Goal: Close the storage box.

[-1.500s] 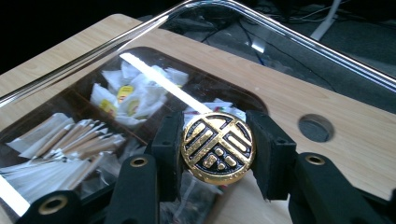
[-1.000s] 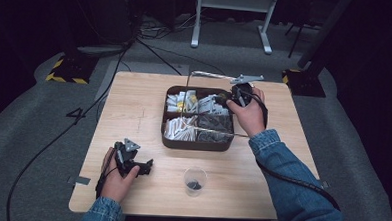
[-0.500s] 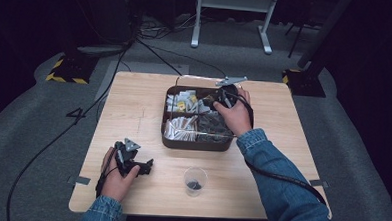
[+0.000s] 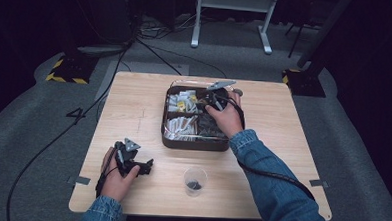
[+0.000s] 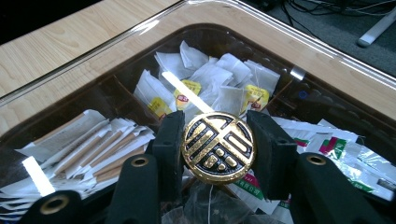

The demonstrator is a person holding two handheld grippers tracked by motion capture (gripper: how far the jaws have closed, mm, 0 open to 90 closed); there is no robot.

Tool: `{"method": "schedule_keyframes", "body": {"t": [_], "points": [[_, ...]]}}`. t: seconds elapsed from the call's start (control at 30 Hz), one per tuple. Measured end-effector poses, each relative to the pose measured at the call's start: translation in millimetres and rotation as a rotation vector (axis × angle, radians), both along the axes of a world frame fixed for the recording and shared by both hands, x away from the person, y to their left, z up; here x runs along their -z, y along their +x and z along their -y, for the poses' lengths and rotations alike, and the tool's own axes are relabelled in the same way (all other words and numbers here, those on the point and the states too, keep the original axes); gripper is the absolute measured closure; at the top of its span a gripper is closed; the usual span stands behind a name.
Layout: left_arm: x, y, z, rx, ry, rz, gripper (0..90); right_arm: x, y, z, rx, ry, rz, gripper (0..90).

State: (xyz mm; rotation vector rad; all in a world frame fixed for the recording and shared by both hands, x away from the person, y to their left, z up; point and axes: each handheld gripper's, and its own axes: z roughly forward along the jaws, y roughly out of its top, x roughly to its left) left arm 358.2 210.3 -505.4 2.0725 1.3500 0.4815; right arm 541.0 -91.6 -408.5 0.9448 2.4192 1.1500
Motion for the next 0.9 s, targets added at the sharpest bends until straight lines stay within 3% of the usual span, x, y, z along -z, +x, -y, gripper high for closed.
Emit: {"method": "schedule_keyframes", "body": {"t": [0.4,0.9], "points": [[0.0,0.0,0.1,-0.001,-0.001,0.001,0.0,18.0,5.0,-4.7,-0.005,-0.028,-0.021,59.3],[0.0,-0.1,0.1,-0.001,-0.002,0.000,0.0,25.9,5.8,-11.6,-0.029,-0.036,-0.026,59.2]]}}
